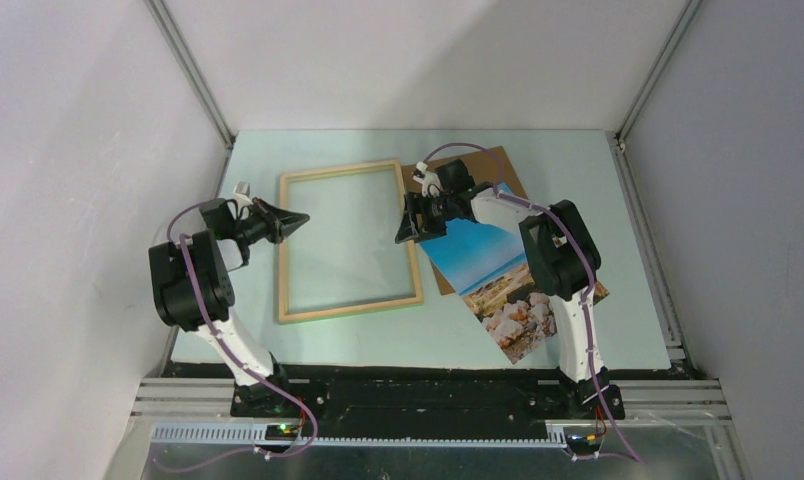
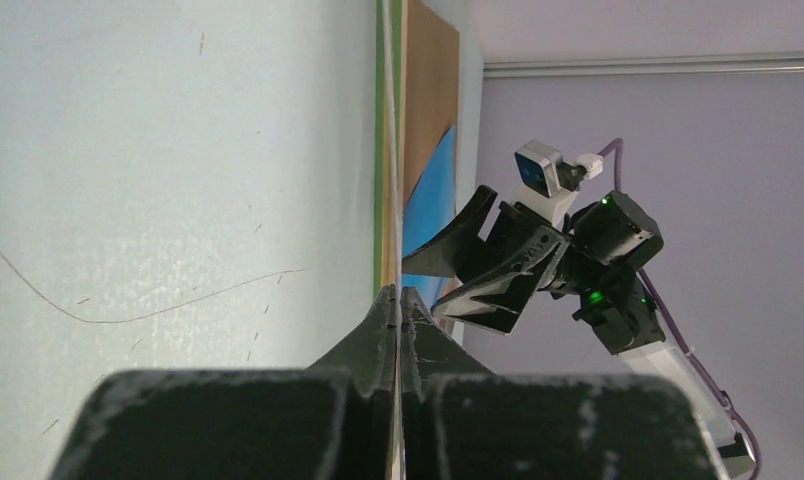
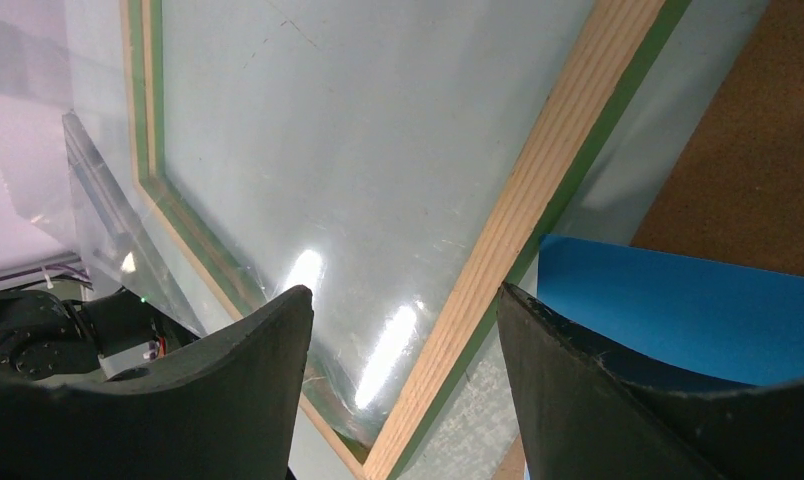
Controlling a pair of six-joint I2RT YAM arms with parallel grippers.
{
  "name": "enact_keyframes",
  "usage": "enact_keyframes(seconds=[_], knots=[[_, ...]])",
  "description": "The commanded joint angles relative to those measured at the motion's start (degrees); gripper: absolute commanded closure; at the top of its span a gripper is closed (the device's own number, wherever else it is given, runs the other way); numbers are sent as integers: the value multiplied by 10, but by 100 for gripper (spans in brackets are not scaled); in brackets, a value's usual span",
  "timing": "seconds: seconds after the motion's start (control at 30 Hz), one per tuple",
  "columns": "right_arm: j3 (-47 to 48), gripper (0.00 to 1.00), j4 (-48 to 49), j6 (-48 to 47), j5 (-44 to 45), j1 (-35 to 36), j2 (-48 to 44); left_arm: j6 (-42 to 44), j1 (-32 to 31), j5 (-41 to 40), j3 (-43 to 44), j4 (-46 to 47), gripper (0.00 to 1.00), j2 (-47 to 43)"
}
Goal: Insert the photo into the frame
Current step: Place the photo frame item in the photo frame.
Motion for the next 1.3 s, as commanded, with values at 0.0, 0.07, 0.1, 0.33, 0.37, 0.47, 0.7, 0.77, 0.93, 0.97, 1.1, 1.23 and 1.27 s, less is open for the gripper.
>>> enact_keyframes(seconds=[0.0, 0.07, 0.1, 0.33, 0.37, 0.47, 0.7, 0.77, 0.93, 0.97, 1.1, 1.23, 1.27], knots=[[3, 28, 14, -4, -12, 2, -33, 38, -8, 8, 20, -16, 100, 10], [3, 28, 13, -5, -11, 2, -33, 43, -8, 7, 24, -21, 100, 13], [4, 28, 13, -5, -11, 3, -33, 46, -8, 7, 26, -24, 100, 13], [6, 28, 11, -5, -10, 3, -29, 65, -14, -2, 33, -44, 100, 16], [6, 28, 11, -6, -9, 3, -29, 70, -14, -3, 33, -46, 100, 17], [8, 29, 7, -9, -1, 3, -29, 84, -15, -9, 37, -62, 99, 19], [9, 30, -5, -22, 29, 3, -35, 126, -15, -22, 49, -103, 98, 21], [10, 30, -8, -23, 34, 3, -34, 136, -16, -26, 52, -112, 98, 20], [13, 30, -13, -26, 38, 4, -31, 164, -16, -36, 64, -142, 97, 23], [15, 30, -13, -26, 38, 4, -30, 167, -16, -39, 66, -150, 97, 23], [17, 30, -15, -27, 39, 4, -28, 194, -19, -51, 75, -179, 96, 23], [18, 31, -16, -28, 39, 5, -26, 217, -24, -63, 81, -198, 95, 26], [19, 31, -18, -29, 40, 5, -26, 220, -25, -65, 82, -200, 94, 27]])
